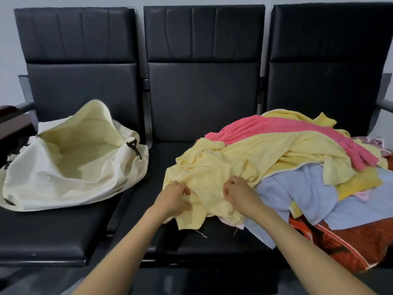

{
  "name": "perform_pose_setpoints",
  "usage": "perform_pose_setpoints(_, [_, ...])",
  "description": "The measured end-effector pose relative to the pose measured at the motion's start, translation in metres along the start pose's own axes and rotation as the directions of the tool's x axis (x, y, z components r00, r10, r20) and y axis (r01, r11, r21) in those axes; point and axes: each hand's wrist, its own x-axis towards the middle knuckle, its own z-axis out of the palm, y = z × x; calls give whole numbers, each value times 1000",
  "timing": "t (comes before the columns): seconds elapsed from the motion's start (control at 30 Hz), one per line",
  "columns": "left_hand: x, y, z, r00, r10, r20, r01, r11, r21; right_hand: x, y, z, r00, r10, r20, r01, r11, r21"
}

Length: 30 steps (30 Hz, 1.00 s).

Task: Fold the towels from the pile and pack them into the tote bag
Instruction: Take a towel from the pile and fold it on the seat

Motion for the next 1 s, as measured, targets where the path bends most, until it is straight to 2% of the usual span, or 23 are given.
perform_pose_setpoints(0.07, [4, -4, -10, 999, -25, -30, 28, 991, 131, 5, 1, -7, 993, 32, -111, -28, 999, 39])
perform_pose_setpoints(0.13, [6, -4, -18, 992, -27, -123, 55, 971, 232, 9, 2, -19, 965, 40, -260, -21, 997, 77])
perform_pose_setpoints(0.2, [8, -4, -22, 960, -22, -279, 55, 992, 112, 10, 5, -29, 934, 71, -350, -28, 991, 128])
perform_pose_setpoints(0.27, [10, -4, -25, 903, -42, -428, -23, 989, -147, 12, 6, -33, 923, 138, -360, -57, 972, 226])
perform_pose_setpoints(0.33, [9, -1, -23, 856, -66, -513, -120, 940, -320, 15, 2, -34, 914, 252, -319, -73, 874, 480])
perform_pose_setpoints(0.37, [8, 1, -21, 842, -45, -538, -162, 929, -332, 18, -1, -32, 909, 301, -290, -74, 799, 597])
perform_pose_setpoints(0.4, [7, 4, -18, 844, -3, -536, -192, 932, -308, 21, -1, -31, 911, 307, -275, -64, 764, 642])
perform_pose_setpoints(0.43, [6, 6, -15, 865, 40, -501, -206, 937, -281, 24, -2, -29, 930, 265, -253, -52, 779, 625])
perform_pose_setpoints(0.5, [3, 9, -10, 921, 48, -386, -168, 944, -283, 25, -2, -24, 987, 104, -119, -19, 825, 564])
perform_pose_setpoints(0.53, [2, 10, -10, 930, 46, -365, -161, 944, -289, 23, -2, -22, 998, 32, -48, -3, 862, 507])
perform_pose_setpoints(0.6, [-1, 8, -7, 925, 90, -370, -195, 946, -258, 19, 3, -14, 998, -66, -15, 68, 958, 280])
perform_pose_setpoints(0.67, [-4, 6, -4, 943, 139, -303, -198, 965, -174, 17, 10, -9, 993, -55, -107, 67, 992, 109])
perform_pose_setpoints(0.77, [-6, 1, 0, 979, 104, -176, -110, 993, -30, 16, 16, -14, 940, 38, -339, -17, 998, 65])
perform_pose_setpoints(0.83, [-9, 2, 3, 980, 49, -195, -51, 999, -10, 14, 18, -21, 914, 79, -397, -23, 989, 143])
perform_pose_setpoints(0.87, [-10, 4, 5, 973, 38, -228, -44, 999, -21, 11, 17, -26, 913, 118, -390, -15, 966, 258])
perform_pose_setpoints(0.93, [-11, 9, 9, 956, 42, -290, -56, 998, -42, 2, 11, -36, 928, 163, -334, 32, 860, 510])
perform_pose_setpoints(1.0, [-14, 17, 14, 931, 99, -350, -99, 995, 17, -5, 3, -44, 945, 112, -307, 103, 788, 607])
